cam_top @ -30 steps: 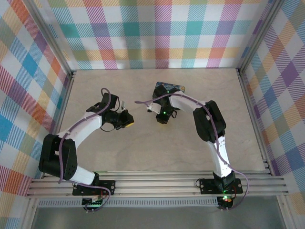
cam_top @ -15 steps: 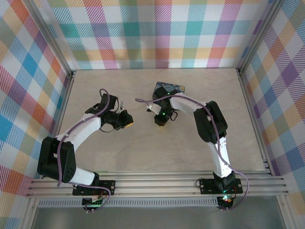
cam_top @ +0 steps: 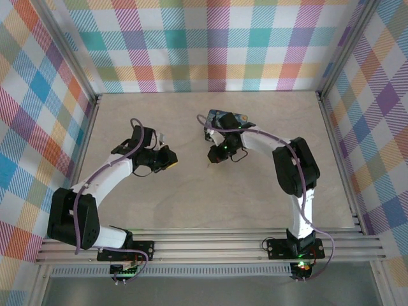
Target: Unlock a padlock with a key
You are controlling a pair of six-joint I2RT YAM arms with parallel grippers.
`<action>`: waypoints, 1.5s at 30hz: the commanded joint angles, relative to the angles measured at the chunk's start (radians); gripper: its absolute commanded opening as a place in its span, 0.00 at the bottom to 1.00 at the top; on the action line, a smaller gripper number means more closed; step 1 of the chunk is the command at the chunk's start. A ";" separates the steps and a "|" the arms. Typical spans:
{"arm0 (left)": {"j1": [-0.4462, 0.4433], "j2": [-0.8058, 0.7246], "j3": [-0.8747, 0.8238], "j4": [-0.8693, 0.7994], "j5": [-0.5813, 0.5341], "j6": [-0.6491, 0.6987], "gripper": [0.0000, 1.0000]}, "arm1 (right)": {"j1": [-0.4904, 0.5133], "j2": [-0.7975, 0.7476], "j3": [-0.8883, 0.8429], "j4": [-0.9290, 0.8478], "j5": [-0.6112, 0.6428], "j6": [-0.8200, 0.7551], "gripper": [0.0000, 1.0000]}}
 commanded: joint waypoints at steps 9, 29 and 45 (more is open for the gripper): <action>0.026 -0.037 0.036 0.268 0.109 -0.103 0.24 | -0.006 -0.132 -0.035 0.359 -0.198 0.337 0.00; 0.055 0.136 0.189 0.404 0.191 -0.300 0.37 | -0.010 -0.145 0.015 0.639 -0.433 0.520 0.00; 0.052 0.219 0.142 0.758 0.303 -0.533 0.29 | -0.015 -0.116 0.044 0.684 -0.469 0.570 0.00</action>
